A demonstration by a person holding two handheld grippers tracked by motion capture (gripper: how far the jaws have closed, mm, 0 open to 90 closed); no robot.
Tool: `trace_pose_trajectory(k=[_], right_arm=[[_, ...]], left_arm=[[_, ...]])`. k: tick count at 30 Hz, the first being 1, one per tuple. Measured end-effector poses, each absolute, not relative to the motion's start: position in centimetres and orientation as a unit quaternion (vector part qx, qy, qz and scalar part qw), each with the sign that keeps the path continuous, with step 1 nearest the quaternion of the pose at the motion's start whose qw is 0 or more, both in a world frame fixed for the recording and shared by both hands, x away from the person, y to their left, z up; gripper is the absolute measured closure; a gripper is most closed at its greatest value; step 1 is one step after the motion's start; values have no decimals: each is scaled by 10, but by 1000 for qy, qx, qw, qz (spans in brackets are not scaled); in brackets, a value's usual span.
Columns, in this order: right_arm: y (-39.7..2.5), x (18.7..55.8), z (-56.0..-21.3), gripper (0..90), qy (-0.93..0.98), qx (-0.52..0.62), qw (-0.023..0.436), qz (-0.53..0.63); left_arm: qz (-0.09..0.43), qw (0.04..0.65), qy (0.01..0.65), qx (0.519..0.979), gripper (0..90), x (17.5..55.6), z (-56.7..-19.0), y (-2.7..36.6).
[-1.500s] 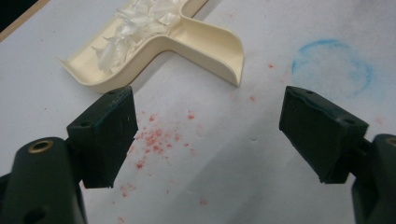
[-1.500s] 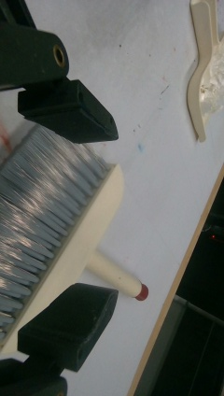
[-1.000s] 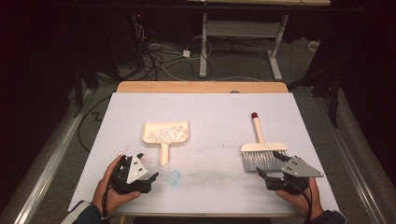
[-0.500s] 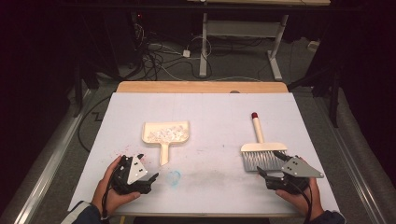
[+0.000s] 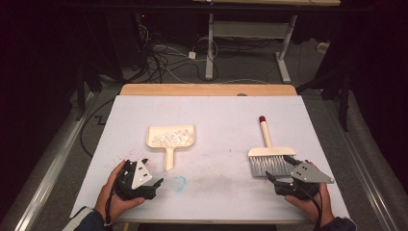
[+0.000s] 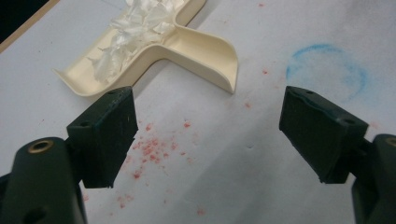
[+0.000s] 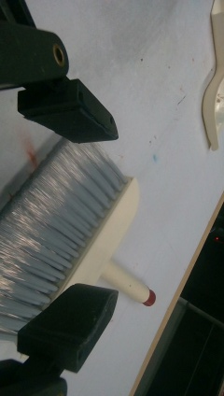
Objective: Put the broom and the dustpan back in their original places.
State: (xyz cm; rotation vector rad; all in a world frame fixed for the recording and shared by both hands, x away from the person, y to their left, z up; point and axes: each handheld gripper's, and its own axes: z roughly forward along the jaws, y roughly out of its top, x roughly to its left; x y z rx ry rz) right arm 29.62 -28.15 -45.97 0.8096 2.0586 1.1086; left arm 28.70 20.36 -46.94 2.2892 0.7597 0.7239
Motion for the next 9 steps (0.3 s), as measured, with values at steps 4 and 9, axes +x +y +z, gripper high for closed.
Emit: trace_pose_trajectory(k=[4,9], right_arm=[[-282,297,-460,203,786,309,329,422],[-281,298,-460,203,788,308,332,417]], left_arm=[[273,307,287,865,187,287,-469,204],[273,305,288,866,187,290,-470,203]])
